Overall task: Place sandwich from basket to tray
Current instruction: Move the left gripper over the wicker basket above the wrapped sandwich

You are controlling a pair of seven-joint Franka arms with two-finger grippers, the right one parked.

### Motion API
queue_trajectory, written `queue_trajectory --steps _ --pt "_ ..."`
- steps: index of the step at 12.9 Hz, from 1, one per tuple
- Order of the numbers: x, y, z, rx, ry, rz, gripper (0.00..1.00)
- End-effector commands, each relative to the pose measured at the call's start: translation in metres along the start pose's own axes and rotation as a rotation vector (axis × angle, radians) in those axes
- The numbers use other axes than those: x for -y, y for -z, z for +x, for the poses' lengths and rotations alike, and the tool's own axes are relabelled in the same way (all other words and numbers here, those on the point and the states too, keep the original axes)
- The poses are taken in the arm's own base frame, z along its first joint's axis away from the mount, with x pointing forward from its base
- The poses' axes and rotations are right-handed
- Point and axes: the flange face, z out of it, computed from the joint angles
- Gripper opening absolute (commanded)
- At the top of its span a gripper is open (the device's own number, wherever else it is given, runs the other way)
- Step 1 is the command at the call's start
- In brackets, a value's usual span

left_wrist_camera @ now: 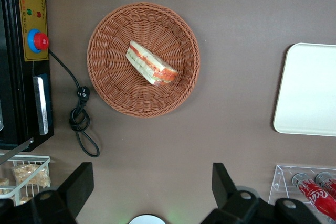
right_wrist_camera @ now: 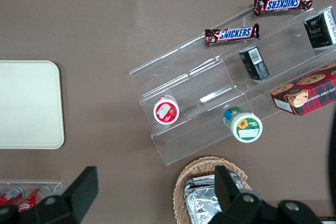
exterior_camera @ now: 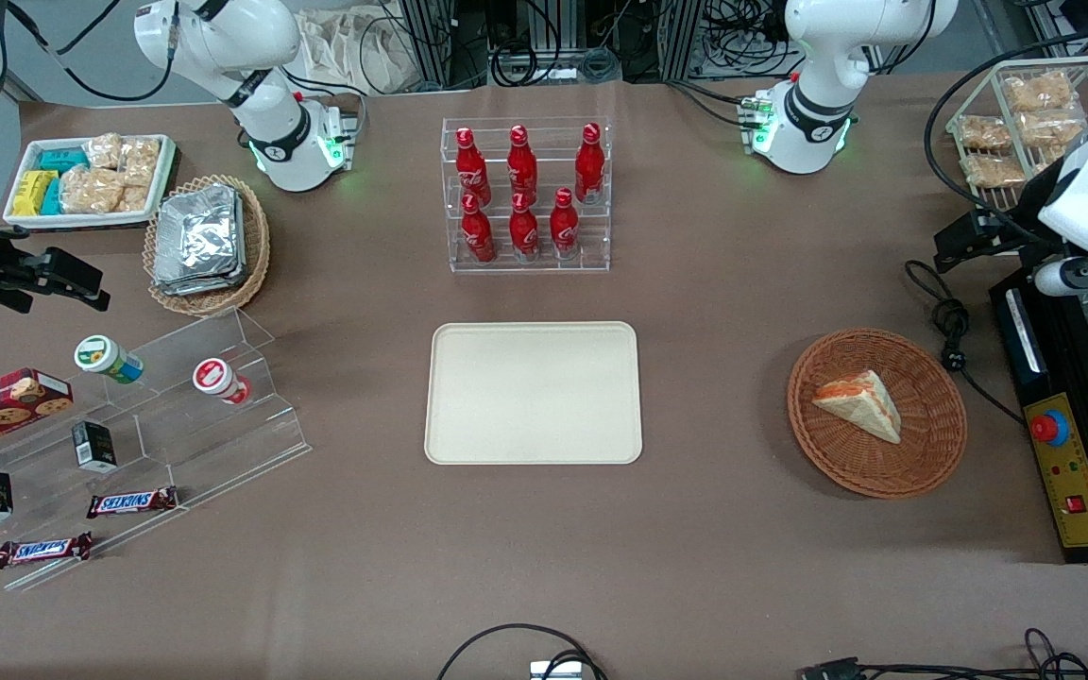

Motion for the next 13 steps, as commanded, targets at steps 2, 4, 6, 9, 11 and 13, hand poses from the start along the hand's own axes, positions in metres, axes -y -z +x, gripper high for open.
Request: queue_trajectory --steps 2,4,6,9,11,13 --pt "0.001 0.004 -0.001 -0.006 -0.001 -0.004 1.00" --pt "0.003 -0.003 0.004 -0.009 -0.003 -0.007 1.00" --pt "0.001 -0.022 0.012 -0.026 0.008 -0.004 1.00" --pt "-0.003 -0.071 0.042 0.003 0.323 -0.013 1.00" --pt "-0.009 -0.098 0.059 0.021 0.569 -0.012 1.00" --pt "-0.016 -0.137 0.078 0.030 0.793 0.011 1.00"
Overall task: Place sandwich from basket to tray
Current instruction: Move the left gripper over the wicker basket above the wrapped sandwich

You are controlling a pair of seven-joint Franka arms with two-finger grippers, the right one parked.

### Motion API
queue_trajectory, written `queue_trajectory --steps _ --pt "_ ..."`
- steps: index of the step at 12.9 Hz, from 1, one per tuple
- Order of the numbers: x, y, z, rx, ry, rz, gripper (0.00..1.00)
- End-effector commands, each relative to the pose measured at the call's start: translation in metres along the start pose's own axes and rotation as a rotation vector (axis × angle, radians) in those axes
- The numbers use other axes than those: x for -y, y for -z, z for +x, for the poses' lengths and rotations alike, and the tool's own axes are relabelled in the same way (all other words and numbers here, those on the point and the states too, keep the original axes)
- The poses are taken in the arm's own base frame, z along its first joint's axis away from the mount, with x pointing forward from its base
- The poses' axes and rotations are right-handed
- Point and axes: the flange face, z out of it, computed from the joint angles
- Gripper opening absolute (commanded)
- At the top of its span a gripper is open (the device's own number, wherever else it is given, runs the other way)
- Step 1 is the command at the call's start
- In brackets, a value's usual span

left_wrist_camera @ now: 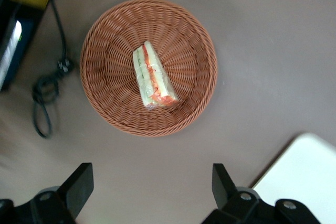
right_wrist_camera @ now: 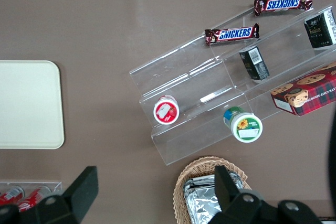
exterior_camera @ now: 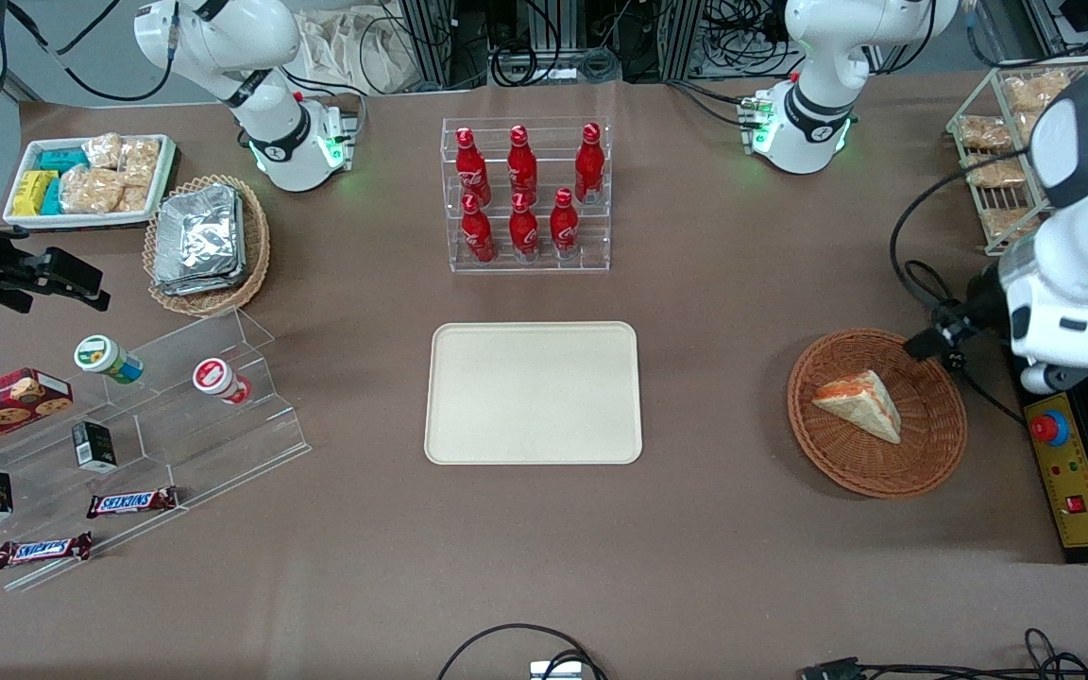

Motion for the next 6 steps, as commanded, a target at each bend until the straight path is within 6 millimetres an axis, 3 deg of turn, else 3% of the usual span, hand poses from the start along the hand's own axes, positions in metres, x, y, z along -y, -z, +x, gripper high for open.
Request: queue_trajectory --steps 1,3,6 --pt "-0.023 -0.047 0.014 -0.001 0.223 0.028 1.00" --pt "-0.032 -0.077 0.023 -0.003 0.246 0.045 1.00" --pt "-0.029 -0.127 0.023 -0.006 0.260 0.041 1.00"
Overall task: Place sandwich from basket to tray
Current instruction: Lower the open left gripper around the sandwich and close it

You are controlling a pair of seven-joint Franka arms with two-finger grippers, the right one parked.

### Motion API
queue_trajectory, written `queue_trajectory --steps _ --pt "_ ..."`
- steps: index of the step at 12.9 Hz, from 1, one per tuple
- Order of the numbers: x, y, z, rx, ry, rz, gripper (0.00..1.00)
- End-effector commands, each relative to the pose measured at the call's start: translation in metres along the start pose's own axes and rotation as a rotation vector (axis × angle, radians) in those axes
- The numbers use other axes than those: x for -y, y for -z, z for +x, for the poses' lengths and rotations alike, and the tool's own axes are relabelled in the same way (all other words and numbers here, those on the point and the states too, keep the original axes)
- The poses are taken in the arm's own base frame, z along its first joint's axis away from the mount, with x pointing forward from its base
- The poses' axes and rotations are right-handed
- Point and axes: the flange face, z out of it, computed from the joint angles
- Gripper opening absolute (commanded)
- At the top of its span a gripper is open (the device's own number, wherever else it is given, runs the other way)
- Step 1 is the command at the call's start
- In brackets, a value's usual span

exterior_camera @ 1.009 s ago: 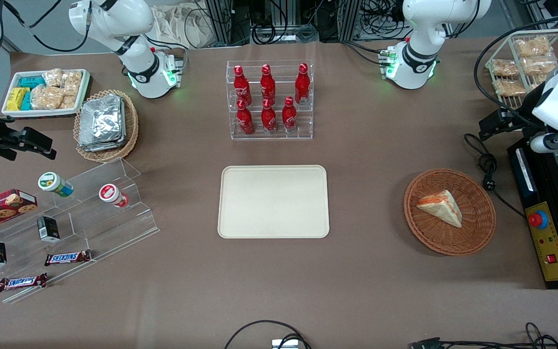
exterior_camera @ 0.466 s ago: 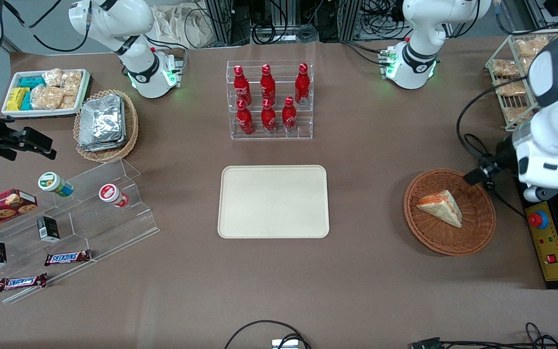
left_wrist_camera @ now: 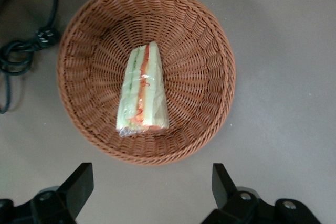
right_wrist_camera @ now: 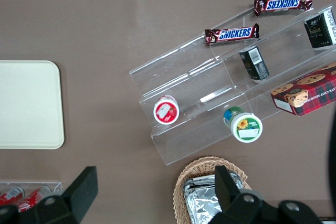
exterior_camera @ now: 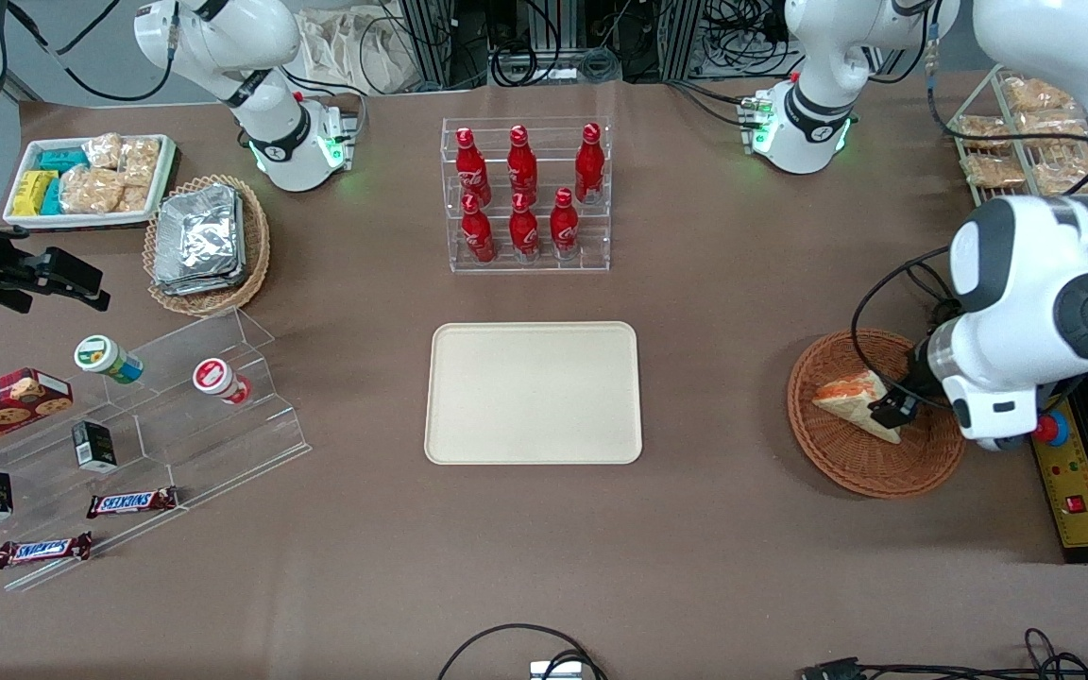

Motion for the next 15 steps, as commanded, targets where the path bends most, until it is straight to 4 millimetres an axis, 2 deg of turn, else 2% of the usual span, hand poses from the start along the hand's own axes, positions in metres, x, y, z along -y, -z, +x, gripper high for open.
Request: queue_trajectory --steps 1,4,5,7,10,15 --pt "0.009 -0.033 -0.004 -0.004 0.041 -0.012 1.00" --pt "0.026 -0.069 0.007 0.020 0.080 0.036 1.00" --pt "0.030 -0.075 0.012 0.018 0.092 0.037 1.00" --pt "0.032 -0.090 0.013 0.009 0.115 0.026 1.00" --pt "0.028 -0.100 0.010 -0.008 0.114 0.005 1.00" --pt "0.032 -0.136 0.005 -0.011 0.113 0.012 1.00"
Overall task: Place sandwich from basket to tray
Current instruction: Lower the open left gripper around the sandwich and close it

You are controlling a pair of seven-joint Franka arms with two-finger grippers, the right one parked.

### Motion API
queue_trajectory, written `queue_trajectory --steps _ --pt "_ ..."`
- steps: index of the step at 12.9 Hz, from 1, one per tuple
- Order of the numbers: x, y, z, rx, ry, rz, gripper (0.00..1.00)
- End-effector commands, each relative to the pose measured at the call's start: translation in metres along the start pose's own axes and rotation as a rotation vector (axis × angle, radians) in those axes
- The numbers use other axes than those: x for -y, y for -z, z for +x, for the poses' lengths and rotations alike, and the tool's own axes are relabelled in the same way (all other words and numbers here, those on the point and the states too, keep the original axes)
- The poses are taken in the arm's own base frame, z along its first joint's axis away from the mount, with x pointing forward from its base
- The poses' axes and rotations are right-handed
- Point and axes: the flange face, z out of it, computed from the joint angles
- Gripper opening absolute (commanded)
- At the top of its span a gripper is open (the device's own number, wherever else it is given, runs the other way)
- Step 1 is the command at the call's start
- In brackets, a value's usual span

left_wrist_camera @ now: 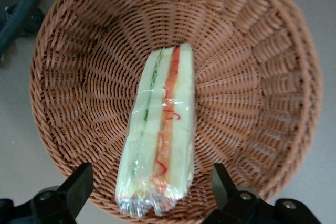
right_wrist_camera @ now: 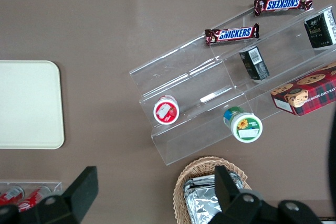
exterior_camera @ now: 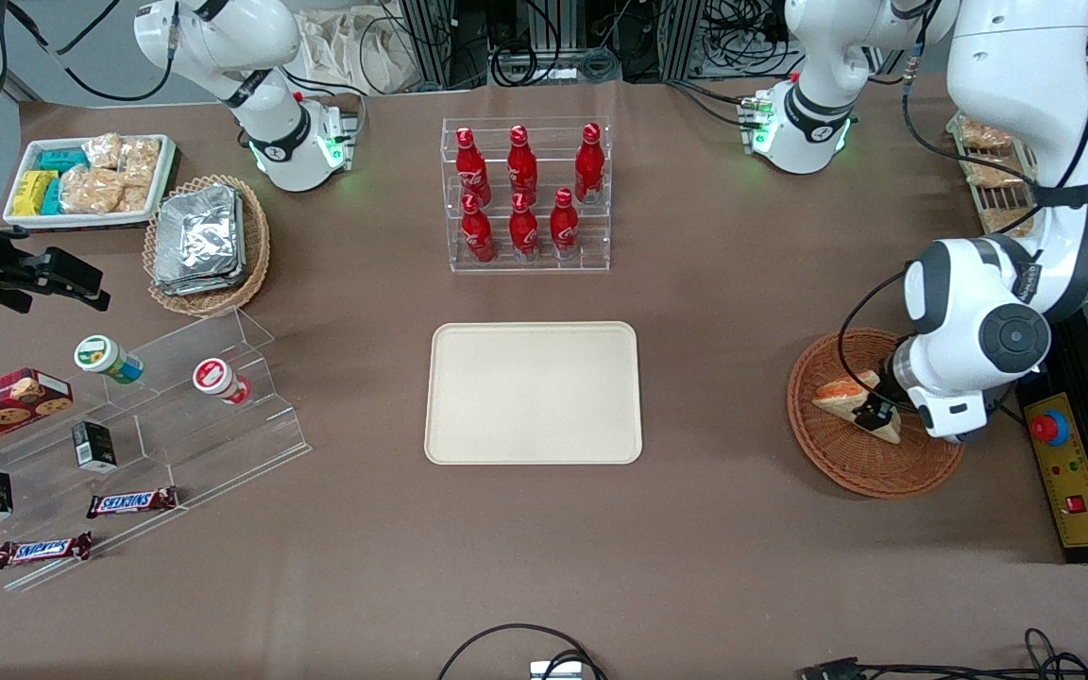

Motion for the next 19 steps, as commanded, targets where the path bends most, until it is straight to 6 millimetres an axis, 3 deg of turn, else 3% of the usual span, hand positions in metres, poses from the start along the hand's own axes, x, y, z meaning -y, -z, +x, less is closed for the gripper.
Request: queue_trajectory --steps 1,2,5,9,10,13,17,19 --pt "-0.003 -0.014 -0.006 -0.005 0.014 -0.004 1.00" --pt "-0.003 -0.017 -0.005 -0.007 0.015 -0.004 0.99" --pt "-0.004 -0.023 -0.004 -0.006 0.006 0.003 0.79" --pt "-0.004 -0.022 -0.005 -0.016 -0.034 0.018 0.24" --pt "-0.004 -0.020 -0.005 -0.013 -0.057 0.018 0.02" --pt "0.004 0.008 0.000 0.022 -0.171 0.057 0.00" --pt "0.001 0.069 0.008 0.021 -0.282 0.047 0.00" --pt "0.000 0.106 0.010 0.013 -0.465 0.032 0.00"
